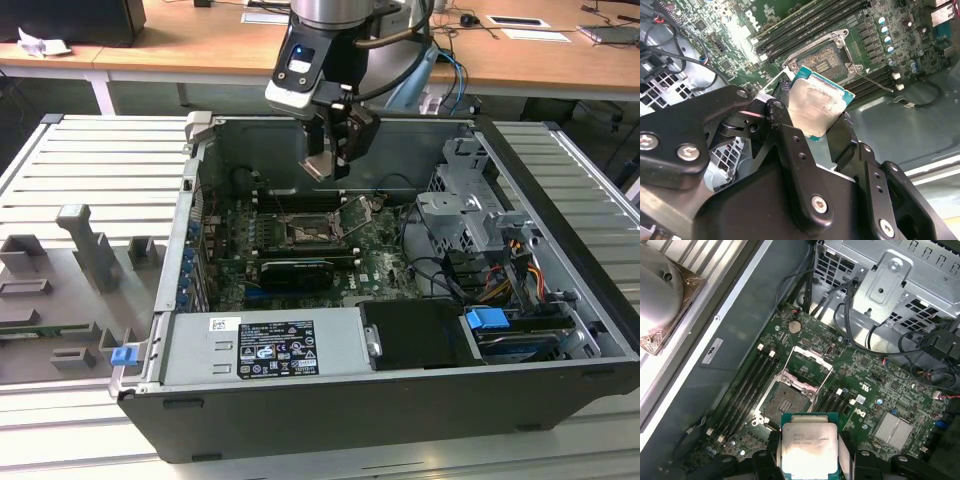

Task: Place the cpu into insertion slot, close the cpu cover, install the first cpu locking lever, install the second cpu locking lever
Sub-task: 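Place the cpu into insertion slot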

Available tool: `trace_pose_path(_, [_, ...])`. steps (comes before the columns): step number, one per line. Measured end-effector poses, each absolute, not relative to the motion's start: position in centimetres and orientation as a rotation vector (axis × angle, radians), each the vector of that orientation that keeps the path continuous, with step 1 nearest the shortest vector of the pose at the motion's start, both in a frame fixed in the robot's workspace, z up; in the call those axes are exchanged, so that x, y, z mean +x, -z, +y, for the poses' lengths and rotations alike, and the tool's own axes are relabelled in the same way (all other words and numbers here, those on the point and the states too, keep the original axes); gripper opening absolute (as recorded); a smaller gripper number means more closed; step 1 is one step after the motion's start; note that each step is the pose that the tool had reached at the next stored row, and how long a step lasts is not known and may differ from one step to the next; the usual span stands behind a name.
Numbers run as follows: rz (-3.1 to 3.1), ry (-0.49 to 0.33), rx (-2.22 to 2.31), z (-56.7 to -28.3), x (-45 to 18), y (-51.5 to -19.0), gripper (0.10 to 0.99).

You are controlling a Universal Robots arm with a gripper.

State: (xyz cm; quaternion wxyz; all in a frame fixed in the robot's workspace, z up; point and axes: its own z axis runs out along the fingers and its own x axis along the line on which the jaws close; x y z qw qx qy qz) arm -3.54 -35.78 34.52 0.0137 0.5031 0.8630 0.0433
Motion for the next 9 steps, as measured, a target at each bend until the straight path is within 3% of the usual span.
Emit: trace_pose_path(9, [2.623, -0.133, 1.668, -35.78, -3.55, -34.37, 0.541])
